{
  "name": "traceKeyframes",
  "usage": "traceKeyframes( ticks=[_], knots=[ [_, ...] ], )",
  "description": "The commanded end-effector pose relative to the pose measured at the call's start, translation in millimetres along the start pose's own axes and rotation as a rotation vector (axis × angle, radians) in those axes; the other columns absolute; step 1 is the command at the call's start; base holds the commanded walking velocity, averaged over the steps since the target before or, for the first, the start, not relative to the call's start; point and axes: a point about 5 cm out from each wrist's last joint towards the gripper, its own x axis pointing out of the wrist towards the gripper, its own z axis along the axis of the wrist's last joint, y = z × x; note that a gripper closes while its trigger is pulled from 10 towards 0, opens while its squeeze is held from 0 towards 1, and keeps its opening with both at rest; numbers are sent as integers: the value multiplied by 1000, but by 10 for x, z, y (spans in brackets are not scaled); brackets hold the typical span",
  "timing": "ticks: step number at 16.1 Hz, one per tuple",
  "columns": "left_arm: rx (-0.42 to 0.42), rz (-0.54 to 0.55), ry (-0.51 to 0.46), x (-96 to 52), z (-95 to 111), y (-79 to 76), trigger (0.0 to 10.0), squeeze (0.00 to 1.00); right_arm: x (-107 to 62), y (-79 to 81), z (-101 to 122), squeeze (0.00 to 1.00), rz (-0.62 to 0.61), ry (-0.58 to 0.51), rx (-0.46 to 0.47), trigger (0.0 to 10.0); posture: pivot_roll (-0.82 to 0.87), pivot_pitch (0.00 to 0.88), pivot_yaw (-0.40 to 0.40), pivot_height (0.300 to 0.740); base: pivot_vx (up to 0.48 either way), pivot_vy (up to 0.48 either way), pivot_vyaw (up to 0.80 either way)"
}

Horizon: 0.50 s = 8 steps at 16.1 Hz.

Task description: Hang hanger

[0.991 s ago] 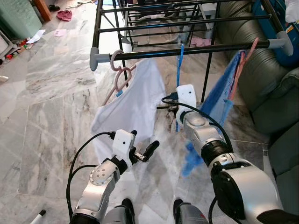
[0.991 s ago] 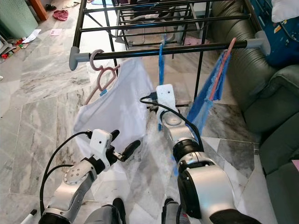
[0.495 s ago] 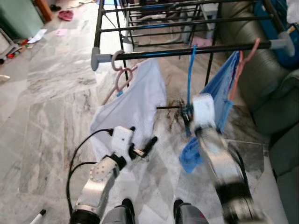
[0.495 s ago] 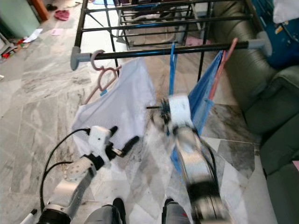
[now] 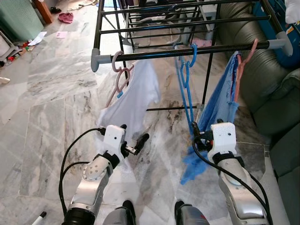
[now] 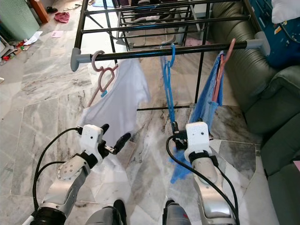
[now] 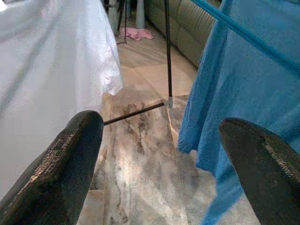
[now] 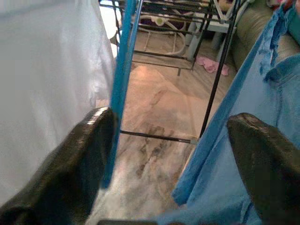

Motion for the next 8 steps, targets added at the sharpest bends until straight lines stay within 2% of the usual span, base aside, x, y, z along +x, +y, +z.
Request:
traceKeyframes(
  ticks=[1, 4, 6, 8],
  knots=[
    [12, 31, 23, -81, -60, 75, 10000, 0, -98, 47, -28, 1000, 21, 20, 7, 10000, -141, 199, 87, 740, 0, 0, 0],
    [30, 79, 14, -166, -66, 129, 10000, 0, -239, 70, 8, 1000, 38, -2, 51, 10000, -133, 193, 77, 740, 0, 0, 0],
    [85, 183, -32, -272, 18, 249, 10000, 0, -320, 39, 17, 1000, 40, -13, 35, 10000, -136, 201, 75, 740, 0, 0, 0],
    [129, 270, -61, -388, 95, 297, 10000, 0, -454, -28, -7, 1000, 42, 18, 40, 10000, -139, 205, 67, 740, 0, 0, 0]
  ],
)
